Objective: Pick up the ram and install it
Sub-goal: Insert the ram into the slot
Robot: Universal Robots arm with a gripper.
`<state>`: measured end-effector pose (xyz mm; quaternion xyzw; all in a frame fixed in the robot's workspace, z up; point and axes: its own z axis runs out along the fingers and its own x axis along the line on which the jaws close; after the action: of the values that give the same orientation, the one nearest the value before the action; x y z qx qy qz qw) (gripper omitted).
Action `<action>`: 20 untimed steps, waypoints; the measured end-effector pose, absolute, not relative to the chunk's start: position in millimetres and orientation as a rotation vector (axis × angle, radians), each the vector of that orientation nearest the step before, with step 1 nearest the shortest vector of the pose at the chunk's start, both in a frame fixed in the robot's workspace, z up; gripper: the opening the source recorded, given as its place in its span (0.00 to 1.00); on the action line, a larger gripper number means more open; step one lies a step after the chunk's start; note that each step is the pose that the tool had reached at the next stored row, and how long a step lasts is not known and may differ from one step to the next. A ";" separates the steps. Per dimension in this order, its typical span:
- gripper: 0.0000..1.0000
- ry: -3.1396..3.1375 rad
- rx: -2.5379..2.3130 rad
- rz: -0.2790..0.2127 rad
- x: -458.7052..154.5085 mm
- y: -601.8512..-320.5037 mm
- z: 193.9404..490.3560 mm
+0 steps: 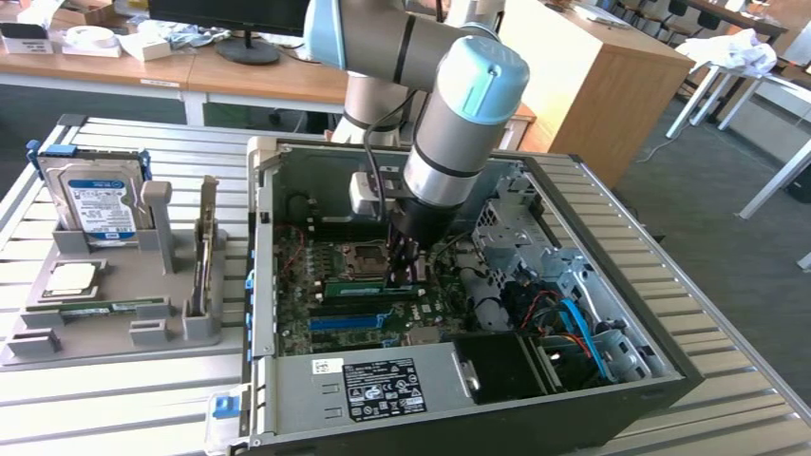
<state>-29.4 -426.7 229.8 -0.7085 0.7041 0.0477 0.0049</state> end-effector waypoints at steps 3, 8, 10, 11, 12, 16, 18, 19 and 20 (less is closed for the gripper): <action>0.11 2.204 -2.219 0.149 -29.4 -426.6 228.6; 0.11 2.204 -2.218 0.147 -29.4 -426.7 226.5; 0.11 2.204 -2.218 0.146 -29.4 -426.7 225.6; 0.11 2.204 -2.218 0.146 -29.5 -426.7 225.4; 0.11 2.203 -2.217 0.145 -29.5 -426.7 225.1; 0.11 2.203 -2.217 0.144 -29.4 -426.7 224.3; 0.11 2.203 -2.217 0.144 -29.4 -426.7 224.2; 0.11 2.203 -2.217 0.144 -29.4 -426.7 224.1; 0.11 2.203 -2.217 0.145 -29.4 -426.7 224.1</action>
<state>-29.4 -426.7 224.1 -0.7086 0.7041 0.0462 0.0065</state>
